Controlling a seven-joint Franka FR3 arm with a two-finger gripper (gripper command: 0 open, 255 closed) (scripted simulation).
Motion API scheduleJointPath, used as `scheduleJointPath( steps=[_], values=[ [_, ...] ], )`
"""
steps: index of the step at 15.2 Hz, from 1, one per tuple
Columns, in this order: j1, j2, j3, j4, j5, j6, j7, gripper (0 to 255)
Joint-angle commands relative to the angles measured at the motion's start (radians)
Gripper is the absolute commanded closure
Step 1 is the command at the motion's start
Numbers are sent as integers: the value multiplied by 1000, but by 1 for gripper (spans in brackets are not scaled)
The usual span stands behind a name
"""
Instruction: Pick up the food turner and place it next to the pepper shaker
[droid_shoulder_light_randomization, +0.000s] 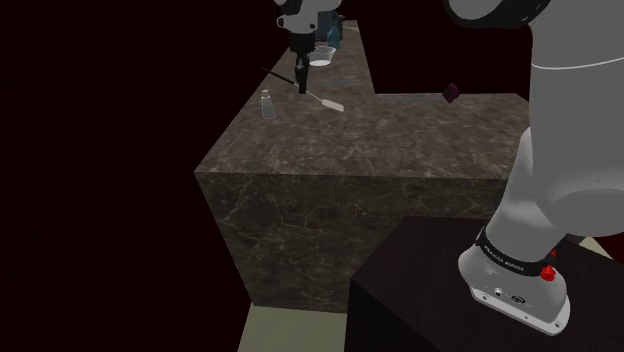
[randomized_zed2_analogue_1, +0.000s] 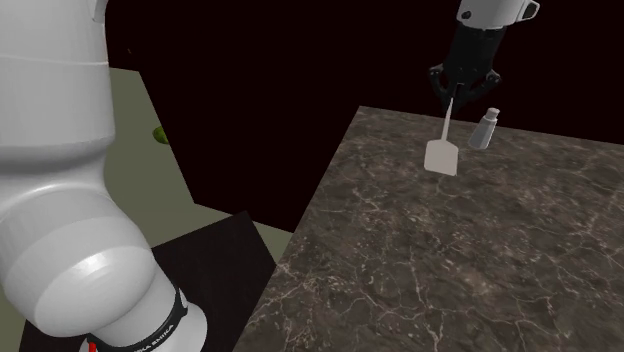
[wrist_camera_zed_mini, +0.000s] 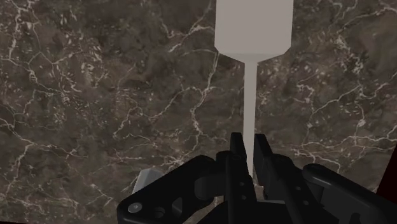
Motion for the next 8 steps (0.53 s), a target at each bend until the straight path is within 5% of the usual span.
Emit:
scheduleJointPath(
  steps=[1,8],
  values=[
    [1,3,1,-22,3,24,-4,255],
    [3,19,7,-95,15,110,-16,255]
  ],
)
